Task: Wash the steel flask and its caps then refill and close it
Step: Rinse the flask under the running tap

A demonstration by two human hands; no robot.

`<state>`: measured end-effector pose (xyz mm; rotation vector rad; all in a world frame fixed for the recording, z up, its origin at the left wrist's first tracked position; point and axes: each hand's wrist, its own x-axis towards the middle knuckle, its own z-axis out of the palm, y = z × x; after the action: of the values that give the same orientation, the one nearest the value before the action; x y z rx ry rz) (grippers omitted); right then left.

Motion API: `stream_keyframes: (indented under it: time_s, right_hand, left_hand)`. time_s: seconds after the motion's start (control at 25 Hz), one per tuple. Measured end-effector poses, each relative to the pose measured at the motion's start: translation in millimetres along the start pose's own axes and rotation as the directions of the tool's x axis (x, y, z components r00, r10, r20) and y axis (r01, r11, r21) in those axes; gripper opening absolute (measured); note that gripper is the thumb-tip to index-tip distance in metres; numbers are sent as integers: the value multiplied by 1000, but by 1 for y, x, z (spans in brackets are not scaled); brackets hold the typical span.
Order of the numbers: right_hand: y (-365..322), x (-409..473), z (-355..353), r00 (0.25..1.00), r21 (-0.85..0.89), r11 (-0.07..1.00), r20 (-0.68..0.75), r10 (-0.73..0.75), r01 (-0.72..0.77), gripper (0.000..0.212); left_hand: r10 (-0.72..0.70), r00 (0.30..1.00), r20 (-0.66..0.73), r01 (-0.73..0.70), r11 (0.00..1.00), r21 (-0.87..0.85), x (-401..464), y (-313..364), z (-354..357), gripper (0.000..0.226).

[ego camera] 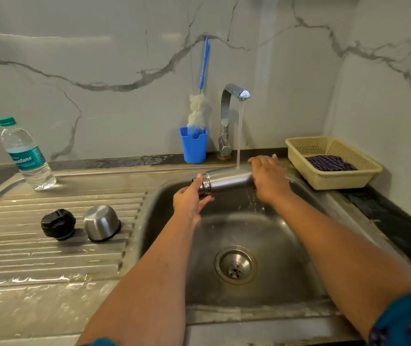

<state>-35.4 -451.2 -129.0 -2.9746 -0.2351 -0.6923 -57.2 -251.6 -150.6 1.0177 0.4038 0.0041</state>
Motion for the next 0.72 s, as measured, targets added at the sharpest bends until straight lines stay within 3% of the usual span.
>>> stream_keyframes:
  time_s: [0.12,0.2,0.28,0.36,0.44,0.6,0.72]
  right_hand:
    - [-54,-2,9,973,136,974,120,-195,179,71]
    - [-56,0,6,958,184,957,138,-250,223,80]
    - [-21,1,-5,975,114,978,122,-186,172,82]
    - [14,-1,-13,994,-15,999,108,-28,30,81]
    - [12,-4,-11,996,-77,996,78,47,-41,80]
    - [-52,-5,1,968,135,974,148,-201,182,81]
    - [-21,-4,-21,984,114,988,131,-118,103,83]
  left_hand:
    - [42,999,-8,-41,998,57,1,-6,2,64]
    - [55,998,-32,-53,997,61,0,-5,1,66]
    - [28,999,-29,-27,999,25,3,-3,-2,64]
    - [6,999,-31,-6,1000,2,4,0,-6,61]
    - [-6,1000,-26,7,1000,4,3,-1,-6,59]
    - [0,1000,-5,0,1000,25,-5,-10,7,55]
    - [-10,1000,1,10,1000,-13,-8,-4,6,54]
